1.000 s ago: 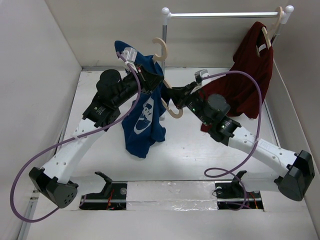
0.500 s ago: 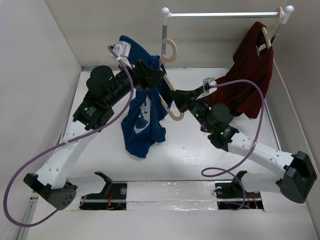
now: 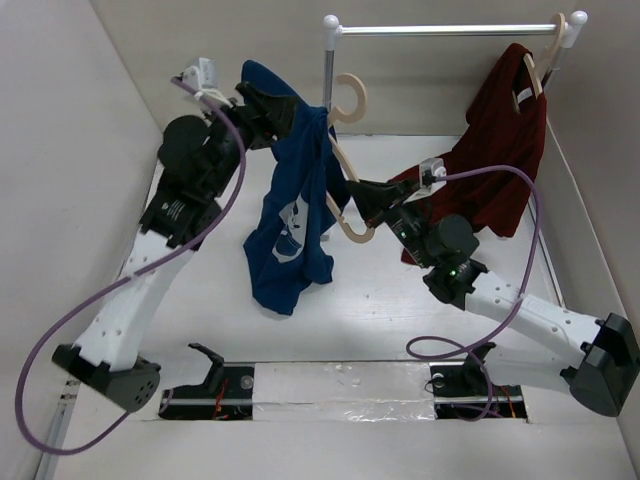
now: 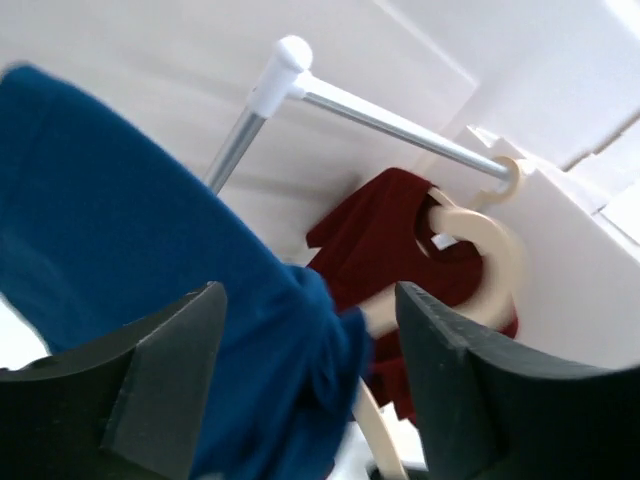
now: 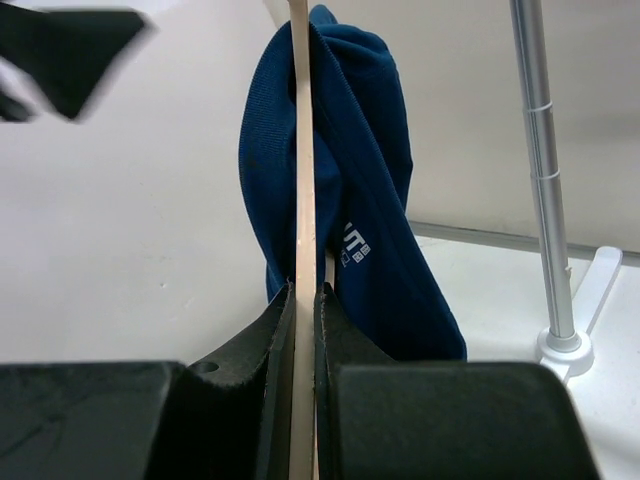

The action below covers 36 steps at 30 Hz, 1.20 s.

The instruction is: Place the t-shirt on the hanger

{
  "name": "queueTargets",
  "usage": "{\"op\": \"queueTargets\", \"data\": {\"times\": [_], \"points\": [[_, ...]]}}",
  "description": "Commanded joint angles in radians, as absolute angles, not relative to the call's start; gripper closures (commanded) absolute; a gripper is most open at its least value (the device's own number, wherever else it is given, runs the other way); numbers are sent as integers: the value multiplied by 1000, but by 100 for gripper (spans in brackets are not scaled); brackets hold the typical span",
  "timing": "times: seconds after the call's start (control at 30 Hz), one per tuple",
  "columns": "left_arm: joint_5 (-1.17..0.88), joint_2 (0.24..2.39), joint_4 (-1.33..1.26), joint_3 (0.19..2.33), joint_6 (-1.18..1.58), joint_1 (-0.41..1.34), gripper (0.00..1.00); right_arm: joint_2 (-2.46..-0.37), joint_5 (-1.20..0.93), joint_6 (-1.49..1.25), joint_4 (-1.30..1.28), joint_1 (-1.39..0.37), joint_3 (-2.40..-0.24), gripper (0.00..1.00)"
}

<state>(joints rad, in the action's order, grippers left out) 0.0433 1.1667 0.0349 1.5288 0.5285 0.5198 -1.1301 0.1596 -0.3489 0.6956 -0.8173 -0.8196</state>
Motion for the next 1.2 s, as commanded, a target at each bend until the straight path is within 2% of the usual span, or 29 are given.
{"op": "queueTargets", "data": {"times": [0.0, 0.1, 0.43, 0.63, 0.7, 0.87, 1.07, 1.1, 1.13, 1.17], "points": [[18, 1270, 23, 1603, 572, 505, 33, -1082, 189, -330, 819, -828, -834, 100], [6, 1316, 8, 1609, 606, 505, 27, -1071, 189, -321, 805, -837, -831, 100], [-38, 1388, -176, 1537, 718, 505, 28, -1072, 167, -299, 807, -847, -834, 100], [-61, 1397, -227, 1476, 771, 505, 34, -1106, 160, -279, 821, -847, -844, 100], [-71, 1388, -265, 1410, 801, 505, 42, -1124, 163, -259, 828, -856, -859, 100], [-44, 1358, -302, 1374, 815, 514, 46, -1202, 195, -177, 816, -933, -940, 100], [-29, 1313, -305, 1345, 795, 514, 84, -1244, 244, -135, 813, -995, -960, 100], [-29, 1307, -310, 1326, 796, 514, 96, -1249, 245, -124, 807, -996, -962, 100], [-29, 1295, -322, 1318, 798, 514, 100, -1250, 259, -118, 801, -1006, -963, 100], [-31, 1287, -324, 1310, 798, 514, 100, -1250, 265, -114, 795, -1006, -962, 100]]}}
